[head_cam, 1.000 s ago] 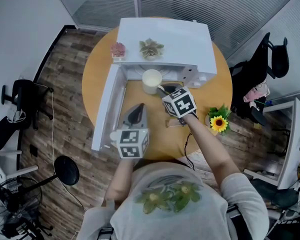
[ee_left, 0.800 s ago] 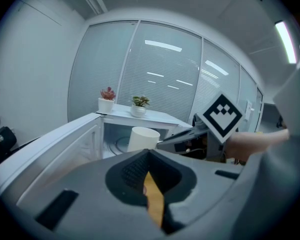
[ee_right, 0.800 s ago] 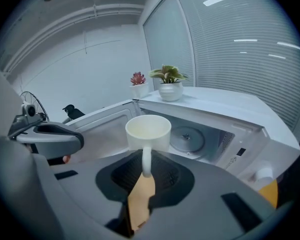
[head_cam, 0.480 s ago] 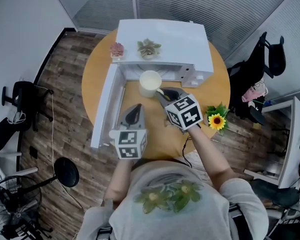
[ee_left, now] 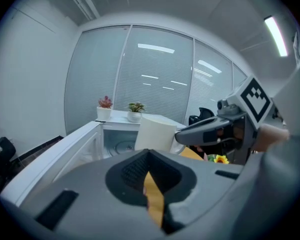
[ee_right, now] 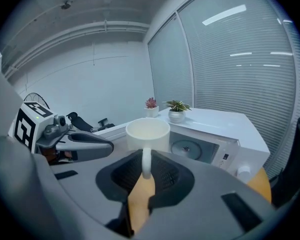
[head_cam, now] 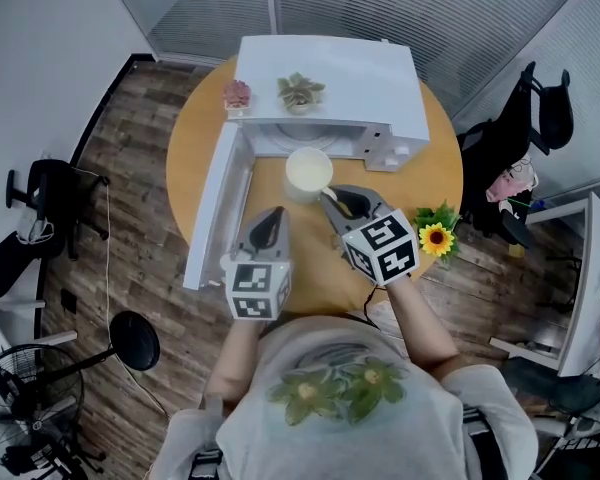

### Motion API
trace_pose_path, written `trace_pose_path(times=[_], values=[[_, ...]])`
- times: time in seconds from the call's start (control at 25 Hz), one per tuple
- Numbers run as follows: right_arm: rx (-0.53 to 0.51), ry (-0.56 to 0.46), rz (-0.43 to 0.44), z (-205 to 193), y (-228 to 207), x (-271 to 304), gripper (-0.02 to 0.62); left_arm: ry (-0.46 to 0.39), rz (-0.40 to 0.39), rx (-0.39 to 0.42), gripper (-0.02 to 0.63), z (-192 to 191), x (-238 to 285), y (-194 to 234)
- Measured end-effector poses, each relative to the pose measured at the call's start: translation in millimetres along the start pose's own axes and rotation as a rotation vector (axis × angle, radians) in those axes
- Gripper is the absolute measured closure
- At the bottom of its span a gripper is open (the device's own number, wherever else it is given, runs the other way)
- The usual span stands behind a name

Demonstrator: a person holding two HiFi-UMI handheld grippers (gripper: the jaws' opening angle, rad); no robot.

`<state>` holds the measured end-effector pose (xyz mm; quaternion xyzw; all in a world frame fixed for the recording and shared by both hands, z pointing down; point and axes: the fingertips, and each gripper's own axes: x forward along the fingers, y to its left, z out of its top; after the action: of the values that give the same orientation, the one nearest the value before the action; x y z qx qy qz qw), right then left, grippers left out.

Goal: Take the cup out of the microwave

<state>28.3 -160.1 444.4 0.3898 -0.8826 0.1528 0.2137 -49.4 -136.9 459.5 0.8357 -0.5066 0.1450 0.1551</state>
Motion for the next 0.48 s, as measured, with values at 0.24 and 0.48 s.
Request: trace_pose_path(times=[0.24, 0.48], values=[[-0.006, -0.020, -0.011, -0.7, 8.7, -13.9, 0.534, 0.004, -0.001, -0.018, 0.603, 1.2, -9.5, 5.2], [-0.008, -0.020, -0.004, -6.1, 18.3, -17.2, 0.534, 0.012, 0.011, -0.032, 0.603, -3.3, -16.7, 13.0]])
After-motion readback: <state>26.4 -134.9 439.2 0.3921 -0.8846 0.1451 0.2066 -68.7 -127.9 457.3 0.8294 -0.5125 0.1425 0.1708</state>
